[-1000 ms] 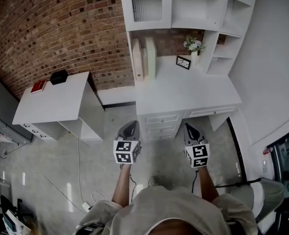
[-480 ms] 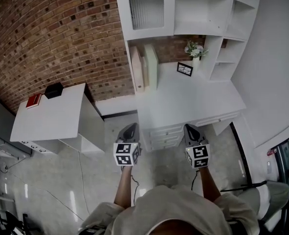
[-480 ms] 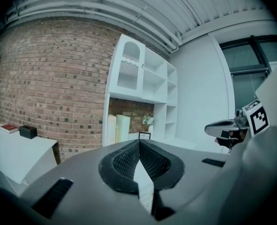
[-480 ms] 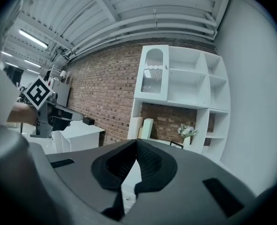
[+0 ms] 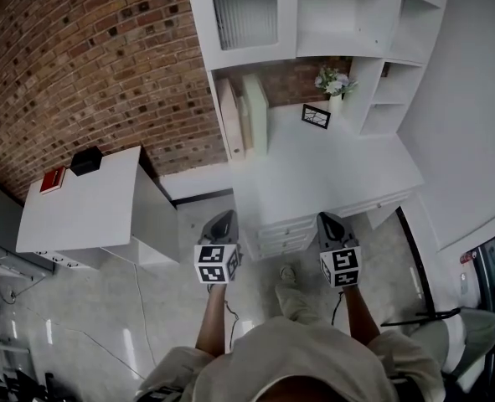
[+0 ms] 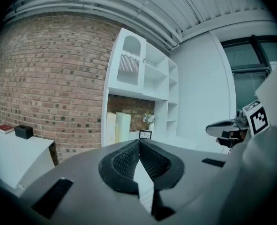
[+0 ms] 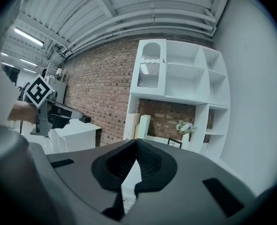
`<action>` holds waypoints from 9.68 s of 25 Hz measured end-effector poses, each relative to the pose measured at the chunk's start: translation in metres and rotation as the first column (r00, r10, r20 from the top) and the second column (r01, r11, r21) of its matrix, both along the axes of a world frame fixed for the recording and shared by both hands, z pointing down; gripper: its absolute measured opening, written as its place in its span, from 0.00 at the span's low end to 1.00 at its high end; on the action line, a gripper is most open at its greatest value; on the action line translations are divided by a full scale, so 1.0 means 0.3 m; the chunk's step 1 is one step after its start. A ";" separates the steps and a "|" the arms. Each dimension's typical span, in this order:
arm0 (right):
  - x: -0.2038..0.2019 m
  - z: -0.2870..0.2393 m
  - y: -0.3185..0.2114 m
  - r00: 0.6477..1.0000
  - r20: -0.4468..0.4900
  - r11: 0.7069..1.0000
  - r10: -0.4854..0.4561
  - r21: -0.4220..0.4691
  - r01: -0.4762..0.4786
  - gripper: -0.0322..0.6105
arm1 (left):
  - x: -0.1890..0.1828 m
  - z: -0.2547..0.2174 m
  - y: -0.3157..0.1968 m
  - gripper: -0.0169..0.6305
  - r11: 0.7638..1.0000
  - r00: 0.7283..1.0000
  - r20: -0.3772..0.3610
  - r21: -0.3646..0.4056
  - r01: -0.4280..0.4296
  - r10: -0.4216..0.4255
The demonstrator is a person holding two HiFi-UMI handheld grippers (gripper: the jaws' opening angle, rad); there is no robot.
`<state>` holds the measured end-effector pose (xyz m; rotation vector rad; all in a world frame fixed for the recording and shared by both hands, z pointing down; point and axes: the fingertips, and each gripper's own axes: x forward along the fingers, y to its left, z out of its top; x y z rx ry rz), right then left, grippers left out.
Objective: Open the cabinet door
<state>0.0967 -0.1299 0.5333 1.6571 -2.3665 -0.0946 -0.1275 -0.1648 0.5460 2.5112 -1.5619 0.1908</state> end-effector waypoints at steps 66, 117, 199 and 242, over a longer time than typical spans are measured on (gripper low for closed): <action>0.058 -0.222 -1.319 0.994 0.051 0.990 -0.092 0.115 0.086 0.13 | 0.007 -0.074 -1.107 0.07 0.992 0.992 0.030 0.010 0.124 -0.124; -0.059 -0.741 -1.584 0.974 0.116 0.953 -0.194 0.259 0.159 0.55 | -0.102 -0.069 -1.055 0.07 0.989 0.989 0.016 0.004 0.150 -0.150; -0.684 -0.759 -0.561 0.974 0.097 0.925 -0.206 0.343 0.162 0.19 | -0.683 -0.078 0.042 0.07 0.948 0.948 -0.007 0.030 0.317 -0.317; -0.203 -0.243 -0.385 0.990 0.134 0.992 -0.053 0.118 0.038 0.07 | -0.210 -0.094 -0.149 0.07 0.995 0.995 0.013 0.021 0.096 -0.097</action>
